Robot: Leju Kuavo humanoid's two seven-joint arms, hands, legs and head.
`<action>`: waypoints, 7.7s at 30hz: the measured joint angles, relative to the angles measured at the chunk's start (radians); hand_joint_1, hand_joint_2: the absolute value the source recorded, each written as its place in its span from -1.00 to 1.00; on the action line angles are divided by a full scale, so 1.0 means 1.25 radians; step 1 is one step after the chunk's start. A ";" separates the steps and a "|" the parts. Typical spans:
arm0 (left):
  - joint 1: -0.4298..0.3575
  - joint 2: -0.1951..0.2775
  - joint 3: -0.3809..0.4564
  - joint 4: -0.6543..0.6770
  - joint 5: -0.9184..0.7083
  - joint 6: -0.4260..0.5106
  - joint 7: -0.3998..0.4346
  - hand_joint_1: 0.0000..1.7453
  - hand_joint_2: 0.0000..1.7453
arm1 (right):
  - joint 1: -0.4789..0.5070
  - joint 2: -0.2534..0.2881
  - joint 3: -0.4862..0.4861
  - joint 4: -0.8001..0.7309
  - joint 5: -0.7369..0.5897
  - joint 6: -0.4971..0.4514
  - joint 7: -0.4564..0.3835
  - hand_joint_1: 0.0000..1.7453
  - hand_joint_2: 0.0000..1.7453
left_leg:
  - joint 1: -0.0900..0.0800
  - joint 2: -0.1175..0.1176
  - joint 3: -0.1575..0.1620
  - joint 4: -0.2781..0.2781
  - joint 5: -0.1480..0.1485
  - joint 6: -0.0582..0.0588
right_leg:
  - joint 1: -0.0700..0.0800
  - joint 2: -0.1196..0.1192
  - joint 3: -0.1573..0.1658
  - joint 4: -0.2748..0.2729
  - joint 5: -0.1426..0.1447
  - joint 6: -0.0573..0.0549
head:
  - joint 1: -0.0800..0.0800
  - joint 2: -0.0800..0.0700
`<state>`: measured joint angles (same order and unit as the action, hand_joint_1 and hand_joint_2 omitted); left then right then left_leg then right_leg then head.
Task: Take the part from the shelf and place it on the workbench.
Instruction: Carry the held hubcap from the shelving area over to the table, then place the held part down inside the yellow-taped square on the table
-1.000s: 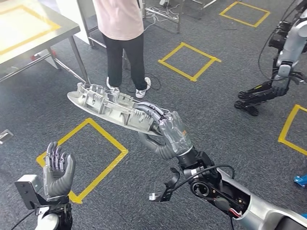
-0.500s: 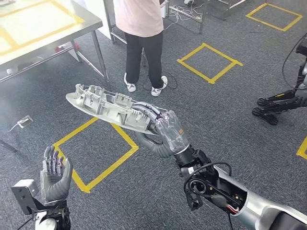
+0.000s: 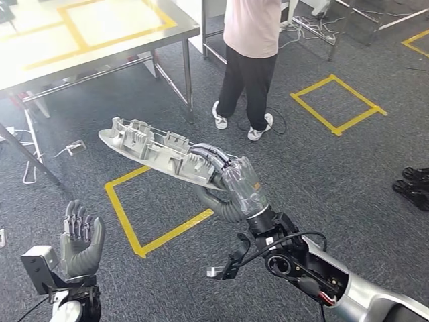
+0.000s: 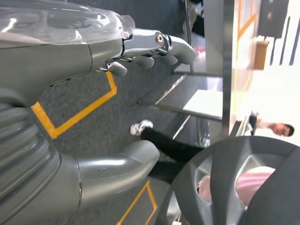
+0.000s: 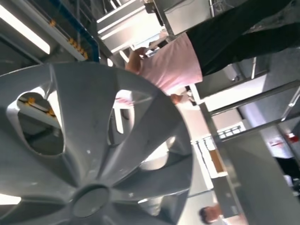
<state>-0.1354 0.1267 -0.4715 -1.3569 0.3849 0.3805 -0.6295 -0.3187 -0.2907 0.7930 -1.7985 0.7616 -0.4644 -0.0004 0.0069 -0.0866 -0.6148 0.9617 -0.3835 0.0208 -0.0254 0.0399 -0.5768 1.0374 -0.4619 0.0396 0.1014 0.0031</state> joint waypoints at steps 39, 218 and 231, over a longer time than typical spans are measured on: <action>0.013 -0.005 0.001 -0.011 -0.006 0.039 0.013 -1.00 1.00 | 0.001 0.004 0.000 -0.002 -0.018 0.035 0.023 1.00 1.00 | -0.015 0.079 0.003 0.003 -0.015 0.007 | 0.006 -0.079 0.051 -0.081 -0.004 -0.002 | -0.006 0.000; 0.014 0.014 0.003 -0.054 -0.052 0.031 0.042 -1.00 1.00 | -0.038 -0.009 -0.050 0.010 -0.060 -0.045 0.046 1.00 1.00 | -0.011 0.059 -0.084 0.001 0.069 0.003 | 0.022 -0.011 0.126 -0.068 -0.097 -0.024 | -0.032 0.000; 0.001 0.006 0.003 -0.043 -0.057 0.026 0.042 -1.00 1.00 | -0.069 -0.042 -0.139 -0.020 -0.025 -0.053 0.074 1.00 1.00 | -0.019 0.051 0.010 0.006 -0.022 0.011 | 0.023 -0.020 -0.001 -0.060 0.036 -0.020 | -0.027 0.000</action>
<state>-0.1338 0.1346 -0.4673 -1.4107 0.3132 0.4132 -0.5776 -0.4048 -0.3429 0.6190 -1.8235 0.7298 -0.5306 0.0916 -0.0164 -0.0223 -0.6026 0.9694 -0.4114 0.0344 0.0031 0.0143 -0.5785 0.9626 -0.4171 0.0151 0.0682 0.0031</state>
